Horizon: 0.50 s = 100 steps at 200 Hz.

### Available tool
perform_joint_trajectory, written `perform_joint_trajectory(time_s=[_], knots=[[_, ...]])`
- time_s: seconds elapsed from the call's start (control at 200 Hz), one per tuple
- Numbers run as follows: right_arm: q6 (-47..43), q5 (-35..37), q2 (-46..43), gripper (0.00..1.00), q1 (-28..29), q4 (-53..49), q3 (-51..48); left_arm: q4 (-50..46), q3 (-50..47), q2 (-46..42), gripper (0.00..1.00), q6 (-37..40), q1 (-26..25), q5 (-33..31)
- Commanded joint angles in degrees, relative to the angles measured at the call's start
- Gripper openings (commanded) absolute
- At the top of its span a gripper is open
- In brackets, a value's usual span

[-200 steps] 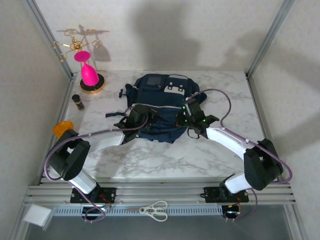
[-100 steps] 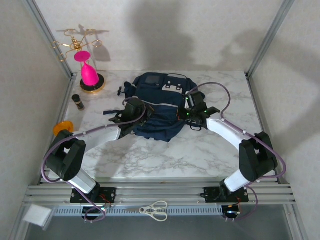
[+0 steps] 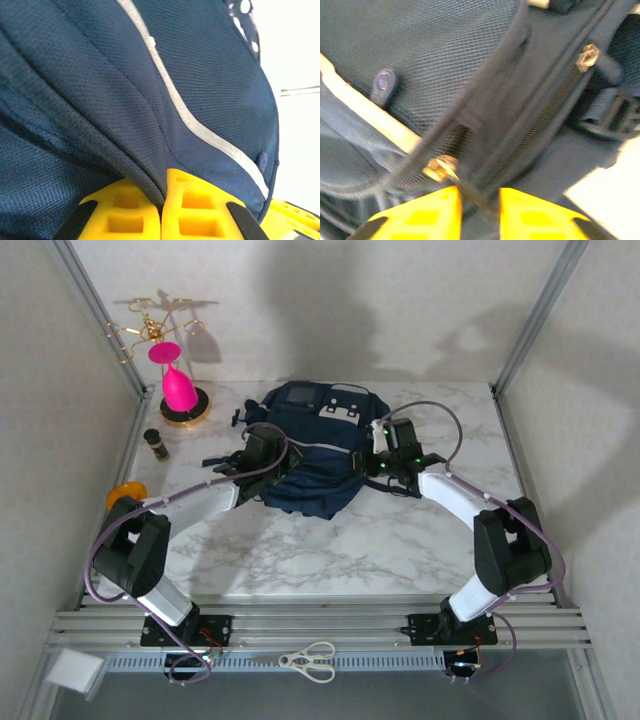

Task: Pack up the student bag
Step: Zip the student bag at the top-center of the table.

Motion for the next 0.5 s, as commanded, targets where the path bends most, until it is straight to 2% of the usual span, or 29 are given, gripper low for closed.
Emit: perform_joint_trajectory(time_s=[0.0,0.11,0.185,0.33,0.396,0.496], knots=[[-4.89,-4.94,-5.73,0.37,-2.79,6.48,-3.83,-5.92,2.11,0.49,0.00,4.94,3.26,-5.99],[-5.00,-6.73,-8.51,0.46,-2.79,11.61,-7.17,-5.46,2.30,-0.02,0.00,6.64,4.51,-2.91],[-6.46,-8.66,-8.96,0.47,-2.45,14.67,-9.55,-5.90,2.49,-0.75,0.00,8.09,5.45,-1.79],[-14.58,-8.92,-8.89,0.48,-0.30,23.14,-14.04,-6.78,3.01,-1.83,0.00,10.40,6.98,1.23],[-16.50,-11.33,-7.82,0.53,-0.31,26.78,-14.17,-6.88,2.94,-2.40,0.00,10.58,7.77,2.38],[-21.56,-14.43,-4.86,0.53,0.14,27.13,-11.72,-7.48,3.37,-3.70,0.00,10.42,8.85,3.93]])
